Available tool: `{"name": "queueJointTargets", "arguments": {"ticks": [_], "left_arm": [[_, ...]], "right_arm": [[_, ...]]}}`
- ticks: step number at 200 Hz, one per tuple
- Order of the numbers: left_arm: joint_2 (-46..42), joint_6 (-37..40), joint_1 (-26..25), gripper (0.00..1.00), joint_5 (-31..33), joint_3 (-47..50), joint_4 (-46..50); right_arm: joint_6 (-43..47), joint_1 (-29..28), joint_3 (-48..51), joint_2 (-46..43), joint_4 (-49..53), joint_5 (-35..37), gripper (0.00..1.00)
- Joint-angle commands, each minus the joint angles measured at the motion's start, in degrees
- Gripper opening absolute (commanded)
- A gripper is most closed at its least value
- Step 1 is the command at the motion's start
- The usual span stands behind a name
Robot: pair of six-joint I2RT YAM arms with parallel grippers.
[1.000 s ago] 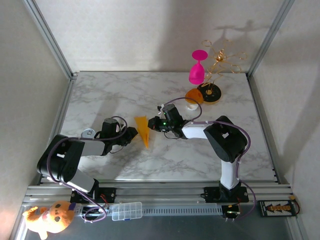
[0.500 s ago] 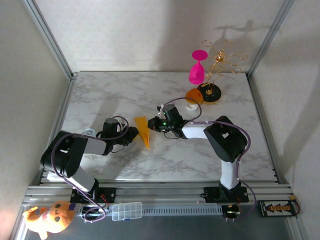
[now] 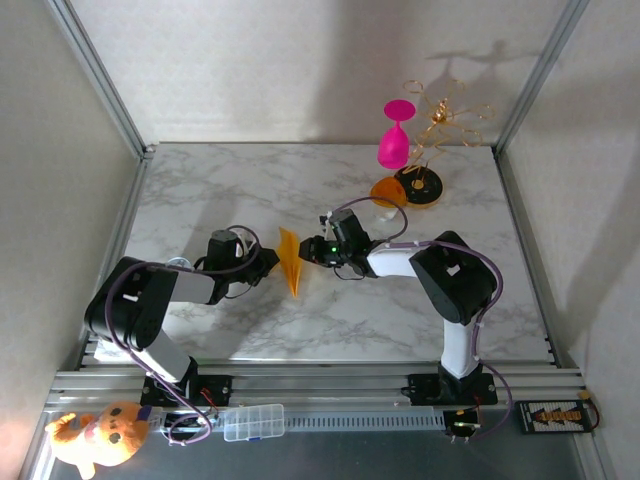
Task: Fold a paper plane with a square sheet of paper (pick it up from the middle)
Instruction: Turn over a paper plane at the center of the table.
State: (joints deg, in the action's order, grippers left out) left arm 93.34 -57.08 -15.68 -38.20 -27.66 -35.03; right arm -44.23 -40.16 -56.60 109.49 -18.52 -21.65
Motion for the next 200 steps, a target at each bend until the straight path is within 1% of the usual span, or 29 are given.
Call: {"name": "queueJointTargets", "arguments": {"ticks": [1,18,65,93,123,138,152,156,171,200], "left_arm": [[0.8,1.6,-0.5,0.0,-0.3,-1.5,1.5],[0.9,2.1,-0.6,0.0,-0.3,-1.9,2.1],[0.9,3.6,-0.6,0.0,-0.7,-2.9,4.0],[0.9,4.2,-0.5,0.0,-0.8,-3.4,4.8],[-0.1,4.4,-0.6,0.0,0.8,-3.3,6.3],[-1.5,4.0,-0.5,0.0,3.0,-2.8,7.1],[-2.8,3.4,-0.6,0.0,4.9,-1.9,7.3],[-3.2,3.1,-0.5,0.0,5.4,-1.8,7.3],[-4.3,2.3,-0.4,0.0,6.9,-0.7,7.2],[-5.4,0.9,-0.2,0.0,9.4,1.4,6.9]], "right_arm": [[5.0,0.1,-2.0,-1.8,5.3,0.3,0.36],[6.4,0.1,-3.6,-0.8,7.0,-0.7,0.38],[7.4,0.1,-7.7,2.7,9.5,-3.1,0.36],[7.4,0.1,-9.3,3.9,10.7,-3.4,0.3],[6.7,0.1,-9.2,3.8,11.2,-2.3,0.13],[5.8,0.1,-8.2,3.4,10.7,-1.1,0.08],[4.8,0.1,-7.2,3.0,9.9,-0.4,0.06],[4.6,1.5,-6.9,2.9,9.7,-0.2,0.05],[4.0,1.6,-6.1,2.7,9.1,0.1,0.04],[2.9,1.6,-5.1,2.5,8.6,0.8,0.03]]}}
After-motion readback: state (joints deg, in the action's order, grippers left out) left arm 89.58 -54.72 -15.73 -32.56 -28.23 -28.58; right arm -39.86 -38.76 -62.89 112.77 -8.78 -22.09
